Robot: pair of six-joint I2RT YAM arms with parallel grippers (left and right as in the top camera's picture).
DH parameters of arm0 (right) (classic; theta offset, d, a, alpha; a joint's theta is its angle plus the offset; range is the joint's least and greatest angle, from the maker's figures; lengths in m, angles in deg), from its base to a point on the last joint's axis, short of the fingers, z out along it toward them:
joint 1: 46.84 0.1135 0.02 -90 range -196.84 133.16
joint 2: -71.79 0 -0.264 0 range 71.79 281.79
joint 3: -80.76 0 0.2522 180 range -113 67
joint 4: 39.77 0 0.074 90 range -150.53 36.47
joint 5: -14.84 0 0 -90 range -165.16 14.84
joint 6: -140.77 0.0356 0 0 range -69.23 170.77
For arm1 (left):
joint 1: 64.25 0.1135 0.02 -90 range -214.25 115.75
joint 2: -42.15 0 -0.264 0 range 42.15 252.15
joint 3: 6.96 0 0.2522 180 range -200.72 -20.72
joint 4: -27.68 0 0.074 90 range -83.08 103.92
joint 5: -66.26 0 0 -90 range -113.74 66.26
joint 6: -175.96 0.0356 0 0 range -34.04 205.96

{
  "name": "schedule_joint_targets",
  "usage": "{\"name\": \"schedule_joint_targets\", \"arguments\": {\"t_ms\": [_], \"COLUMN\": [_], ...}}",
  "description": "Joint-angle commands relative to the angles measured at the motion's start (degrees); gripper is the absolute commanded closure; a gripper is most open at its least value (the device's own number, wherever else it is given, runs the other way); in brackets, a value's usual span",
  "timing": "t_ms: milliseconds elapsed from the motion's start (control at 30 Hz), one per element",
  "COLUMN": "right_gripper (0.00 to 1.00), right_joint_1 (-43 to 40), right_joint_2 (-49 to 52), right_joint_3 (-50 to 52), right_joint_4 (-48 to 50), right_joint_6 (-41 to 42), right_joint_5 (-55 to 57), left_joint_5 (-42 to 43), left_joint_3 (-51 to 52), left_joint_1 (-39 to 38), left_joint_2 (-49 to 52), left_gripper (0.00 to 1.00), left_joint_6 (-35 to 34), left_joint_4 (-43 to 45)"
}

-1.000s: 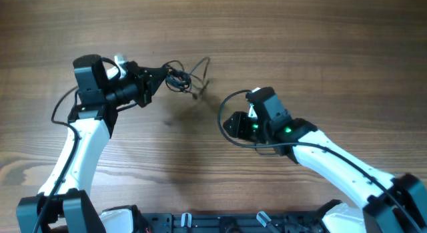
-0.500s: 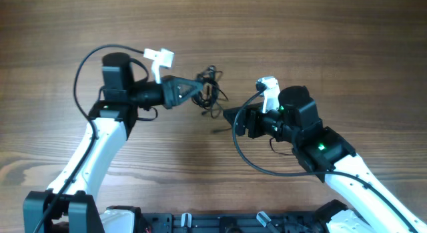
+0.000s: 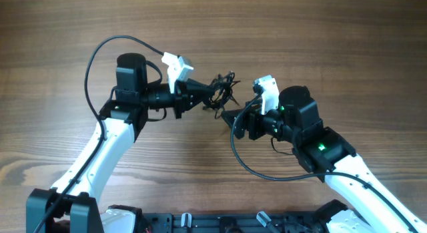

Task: Untangle cables
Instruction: 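Hold the coil with the left gripper and pull strands with the right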

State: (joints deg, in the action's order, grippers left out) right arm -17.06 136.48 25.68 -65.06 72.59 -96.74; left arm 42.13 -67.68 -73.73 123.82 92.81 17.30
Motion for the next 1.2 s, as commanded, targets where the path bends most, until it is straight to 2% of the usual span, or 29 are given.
{"name": "schedule_joint_targets", "arguments": {"t_ms": [0, 200, 367, 533, 633, 733, 767, 800, 867, 933, 967, 1033, 1133, 1167], "right_gripper": [0.0, 0.0, 0.0, 0.0, 0.0, 0.03, 0.06, 0.15, 0.37, 0.67, 0.76, 0.87, 0.84, 0.77], "right_joint_1": [-0.1, -0.1, -0.1, -0.1, -0.1, -0.1, -0.1, -0.1, -0.1, -0.1, -0.1, -0.1, 0.3, 0.6], "right_joint_2": [3.8, 10.0, 12.7, 13.6, 14.3, 15.1, 15.4, 15.8, 16.5, 16.9, 16.9, 16.9, 16.9, 16.9], "right_joint_3": [0.2, 0.2, 0.2, 0.2, 0.2, 0.2, 0.2, 0.2, 0.2, 0.2, 0.2, 0.2, 0.2, 0.2], "right_joint_4": [1.1, 10.3, 14.6, 18.6, 23.6, 26.6, 26.9, 26.9, 26.6, 26.2, 25.9, 25.5, 25.4, 25.4], "right_joint_6": [-8.4, -20.5, -26.9, -26.8, -26.3, -25.7, -25.7, -25.7, -23.5, -20.4, -19.6, -17.8, -13.4, -12.6], "right_joint_5": [1.0, -4.5, -4.2, -9.7, -16.7, -18.4, -18.4, -18.4, -20.0, -24.6, -26.7, -32.4, -34.2, -33.6], "left_joint_5": [0.1, 1.1, 9.6, 23.6, 24.5, 24.5, 24.5, 24.5, 23.7, 20.5, 18.8, 12.7, 5.1, 4.0], "left_joint_3": [-0.5, -0.5, -0.5, -0.5, -0.5, -0.5, -0.5, -0.5, -0.5, -0.5, -0.5, -0.5, -0.5, -0.5], "left_joint_1": [0.7, 2.7, 7.7, 12.2, 12.1, 11.5, 11.3, 11.2, 11.3, 11.2, 11.2, 11.1, 10.2, 9.5], "left_joint_2": [-0.7, -2.4, -2.5, -2.5, -2.5, -2.5, -2.5, -2.4, -2.4, -2.4, -2.4, -2.4, -2.4, -2.4], "left_gripper": [0.96, 0.96, 0.96, 0.96, 0.96, 0.96, 0.96, 0.96, 0.96, 0.96, 0.96, 0.96, 0.96, 0.96], "left_joint_6": [-7.2, -7.5, -7.1, -5.6, -5.8, -5.8, -5.8, -5.8, -5.8, -5.8, -5.8, -5.9, -6.3, -6.3], "left_joint_4": [3.1, 3.3, 3.3, 3.3, 3.1, 3.1, 3.1, 3.1, 3.3, 3.3, 3.3, 3.1, 3.1, 3.1]}}
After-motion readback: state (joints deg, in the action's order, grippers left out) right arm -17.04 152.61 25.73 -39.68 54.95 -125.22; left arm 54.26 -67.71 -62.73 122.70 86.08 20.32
